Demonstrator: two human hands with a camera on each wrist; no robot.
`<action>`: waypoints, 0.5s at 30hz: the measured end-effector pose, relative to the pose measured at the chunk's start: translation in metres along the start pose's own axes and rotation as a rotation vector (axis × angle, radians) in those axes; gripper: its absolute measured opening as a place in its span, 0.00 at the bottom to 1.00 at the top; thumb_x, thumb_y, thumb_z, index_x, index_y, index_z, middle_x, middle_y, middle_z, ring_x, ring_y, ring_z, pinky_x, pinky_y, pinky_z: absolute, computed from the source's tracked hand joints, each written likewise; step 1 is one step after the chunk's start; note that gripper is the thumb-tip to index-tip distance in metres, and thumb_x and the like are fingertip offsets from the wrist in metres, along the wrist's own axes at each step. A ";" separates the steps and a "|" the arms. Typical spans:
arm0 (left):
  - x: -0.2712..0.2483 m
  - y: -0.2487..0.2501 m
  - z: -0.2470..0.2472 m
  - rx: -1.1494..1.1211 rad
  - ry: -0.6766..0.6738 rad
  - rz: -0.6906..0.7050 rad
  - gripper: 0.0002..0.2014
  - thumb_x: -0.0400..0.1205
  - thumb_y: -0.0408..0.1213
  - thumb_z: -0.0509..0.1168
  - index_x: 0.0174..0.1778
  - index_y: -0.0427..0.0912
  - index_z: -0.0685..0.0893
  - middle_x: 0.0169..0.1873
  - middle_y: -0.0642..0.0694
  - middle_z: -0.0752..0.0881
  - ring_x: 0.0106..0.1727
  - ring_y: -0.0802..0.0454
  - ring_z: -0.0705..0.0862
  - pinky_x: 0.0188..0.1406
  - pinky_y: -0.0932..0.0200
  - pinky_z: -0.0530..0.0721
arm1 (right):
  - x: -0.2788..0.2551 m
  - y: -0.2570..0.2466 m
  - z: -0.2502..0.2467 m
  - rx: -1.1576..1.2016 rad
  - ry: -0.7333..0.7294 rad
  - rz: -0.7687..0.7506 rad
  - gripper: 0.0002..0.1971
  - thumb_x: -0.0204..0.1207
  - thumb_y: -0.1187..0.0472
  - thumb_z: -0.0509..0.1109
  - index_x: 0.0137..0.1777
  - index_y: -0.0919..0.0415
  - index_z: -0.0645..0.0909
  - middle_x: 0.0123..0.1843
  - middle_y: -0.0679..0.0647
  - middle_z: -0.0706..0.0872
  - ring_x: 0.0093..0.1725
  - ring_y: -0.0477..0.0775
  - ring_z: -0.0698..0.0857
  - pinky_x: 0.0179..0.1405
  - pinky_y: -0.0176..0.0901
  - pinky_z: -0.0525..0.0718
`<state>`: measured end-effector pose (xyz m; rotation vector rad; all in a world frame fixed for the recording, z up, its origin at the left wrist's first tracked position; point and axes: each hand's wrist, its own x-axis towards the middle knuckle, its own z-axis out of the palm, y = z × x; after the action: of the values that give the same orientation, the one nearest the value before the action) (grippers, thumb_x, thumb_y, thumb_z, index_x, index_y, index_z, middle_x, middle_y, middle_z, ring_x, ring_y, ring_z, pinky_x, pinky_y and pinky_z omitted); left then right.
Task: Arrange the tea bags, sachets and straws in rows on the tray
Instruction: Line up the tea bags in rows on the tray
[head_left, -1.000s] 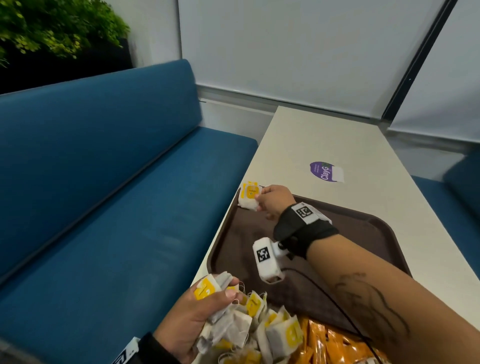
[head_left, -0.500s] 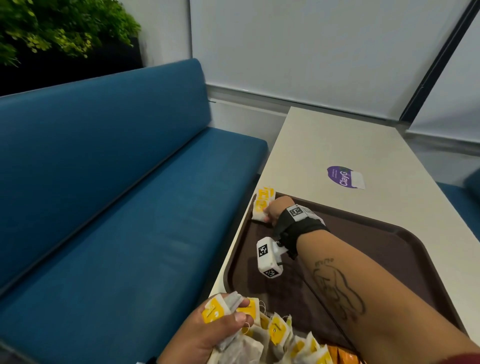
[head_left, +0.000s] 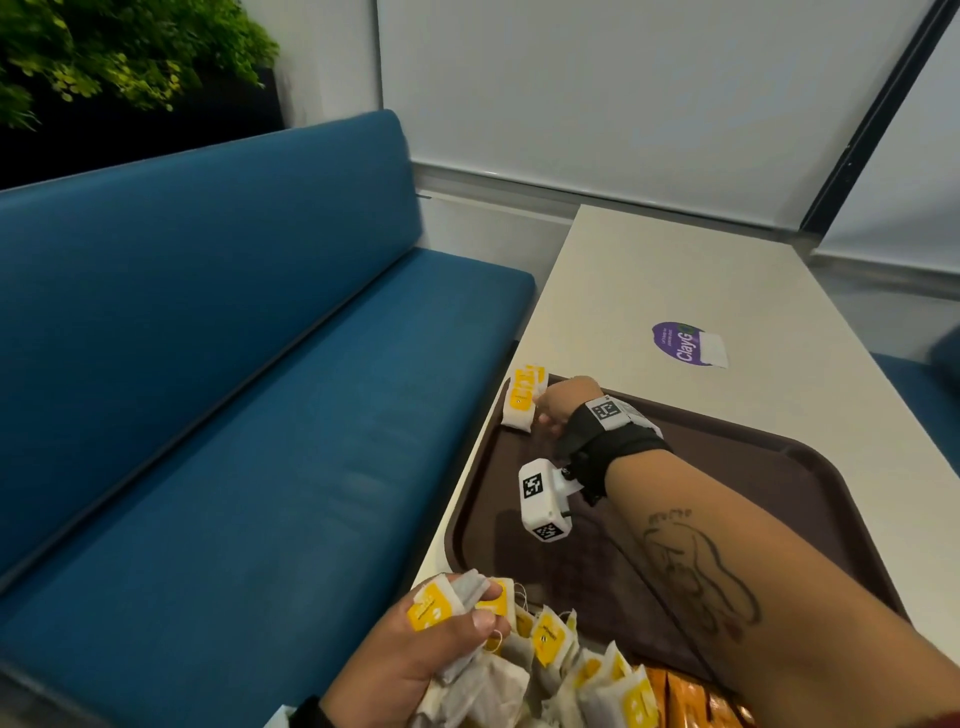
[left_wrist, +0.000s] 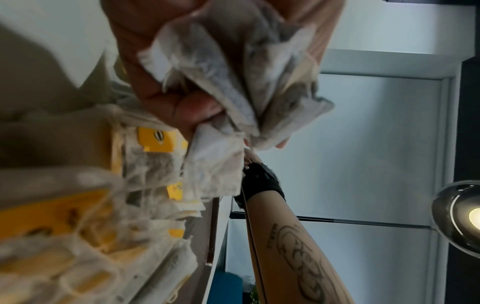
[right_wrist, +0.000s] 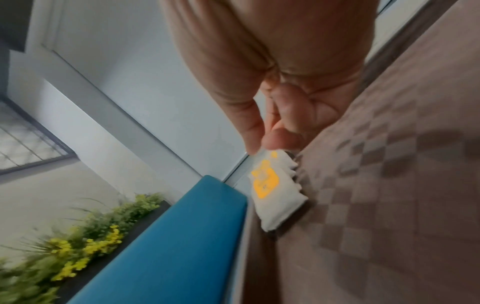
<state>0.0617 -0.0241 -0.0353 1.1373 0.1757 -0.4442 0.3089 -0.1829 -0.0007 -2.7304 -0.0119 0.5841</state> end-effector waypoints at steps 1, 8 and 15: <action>-0.001 0.001 0.004 -0.014 -0.012 0.010 0.32 0.42 0.38 0.82 0.42 0.32 0.89 0.37 0.30 0.88 0.37 0.46 0.89 0.35 0.62 0.86 | -0.009 -0.001 -0.005 0.203 0.016 0.041 0.05 0.80 0.59 0.65 0.53 0.54 0.75 0.40 0.49 0.78 0.36 0.48 0.78 0.34 0.31 0.77; -0.011 0.008 0.029 -0.119 -0.044 0.026 0.16 0.58 0.33 0.76 0.42 0.37 0.90 0.38 0.33 0.88 0.36 0.42 0.85 0.34 0.57 0.85 | -0.116 -0.007 -0.015 0.754 -0.070 -0.190 0.07 0.77 0.69 0.69 0.40 0.59 0.76 0.30 0.54 0.76 0.25 0.46 0.73 0.17 0.29 0.62; -0.013 -0.005 0.047 -0.165 -0.126 0.017 0.28 0.60 0.41 0.81 0.56 0.42 0.87 0.51 0.32 0.76 0.53 0.42 0.71 0.46 0.57 0.67 | -0.215 0.013 -0.012 0.451 -0.413 -0.468 0.08 0.73 0.67 0.74 0.47 0.53 0.82 0.39 0.50 0.84 0.28 0.38 0.79 0.20 0.28 0.69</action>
<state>0.0435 -0.0646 -0.0149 0.9453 0.0906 -0.4759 0.1165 -0.2159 0.0900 -2.0361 -0.5347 0.8684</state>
